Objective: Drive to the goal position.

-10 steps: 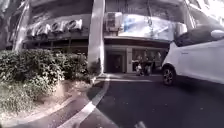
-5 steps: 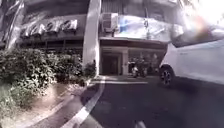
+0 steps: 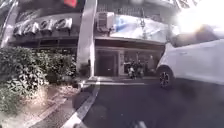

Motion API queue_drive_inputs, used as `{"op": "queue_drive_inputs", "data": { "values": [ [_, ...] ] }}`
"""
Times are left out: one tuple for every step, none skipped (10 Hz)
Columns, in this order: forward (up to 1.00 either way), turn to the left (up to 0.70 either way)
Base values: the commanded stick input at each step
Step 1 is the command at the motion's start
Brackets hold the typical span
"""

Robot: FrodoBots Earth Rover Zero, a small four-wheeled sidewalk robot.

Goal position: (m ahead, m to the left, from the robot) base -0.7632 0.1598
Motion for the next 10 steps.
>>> {"op": "queue_drive_inputs", "data": {
  "values": [
    [0.45, -0.27],
    [0.45, -0.27],
    [0.45, -0.1],
    [0.45, 0.0],
    [0.45, 0.0],
    [0.45, 0.0],
    [0.45, 0.0],
    [0.45, 0.0],
    [0.45, 0.0],
    [0.45, 0.0]
  ]
}}
